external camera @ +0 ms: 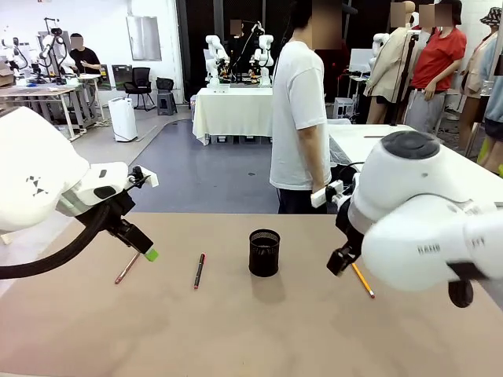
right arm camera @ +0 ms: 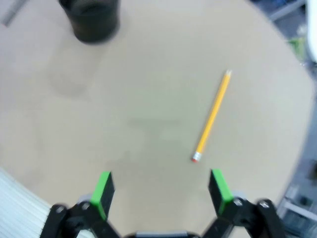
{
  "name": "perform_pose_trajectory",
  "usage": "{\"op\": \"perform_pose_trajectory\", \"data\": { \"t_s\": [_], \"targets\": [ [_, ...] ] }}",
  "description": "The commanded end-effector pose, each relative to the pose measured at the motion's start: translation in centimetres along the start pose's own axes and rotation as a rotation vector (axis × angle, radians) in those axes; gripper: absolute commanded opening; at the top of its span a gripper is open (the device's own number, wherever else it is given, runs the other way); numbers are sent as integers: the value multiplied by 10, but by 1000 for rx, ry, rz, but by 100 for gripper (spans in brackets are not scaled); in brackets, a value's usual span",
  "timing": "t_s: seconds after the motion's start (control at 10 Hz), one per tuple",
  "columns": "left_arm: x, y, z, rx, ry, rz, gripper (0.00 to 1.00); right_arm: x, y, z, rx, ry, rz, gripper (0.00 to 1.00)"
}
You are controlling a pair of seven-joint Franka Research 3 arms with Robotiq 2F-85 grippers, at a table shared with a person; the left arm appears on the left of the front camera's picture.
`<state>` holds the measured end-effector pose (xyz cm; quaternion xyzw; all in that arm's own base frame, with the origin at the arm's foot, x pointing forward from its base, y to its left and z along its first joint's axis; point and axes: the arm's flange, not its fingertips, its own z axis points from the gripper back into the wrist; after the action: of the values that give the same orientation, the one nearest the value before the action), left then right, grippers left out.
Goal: Place the pens into the pen holder.
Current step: Pick up a writing instrument from the table and place it into the Pen holder.
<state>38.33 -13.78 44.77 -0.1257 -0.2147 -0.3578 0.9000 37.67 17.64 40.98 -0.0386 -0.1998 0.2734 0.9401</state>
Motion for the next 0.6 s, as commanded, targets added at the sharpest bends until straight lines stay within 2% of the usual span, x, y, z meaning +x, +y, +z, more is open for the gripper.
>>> {"op": "perform_pose_trajectory", "data": {
  "t_s": [0.0,0.2,0.4,0.5],
  "targets": [
    [6,2,9,-90,-45,-82,100,12,-16,22,216,-51,-62,100],
    [13,7,31,-158,-105,-159,100,27,-30,52,275,-93,-41,100],
    [23,18,59,-214,-148,-250,100,44,-48,89,321,-118,62,100],
    [27,25,72,-187,-152,-281,100,51,-58,106,326,-132,90,100]
  ]
}}
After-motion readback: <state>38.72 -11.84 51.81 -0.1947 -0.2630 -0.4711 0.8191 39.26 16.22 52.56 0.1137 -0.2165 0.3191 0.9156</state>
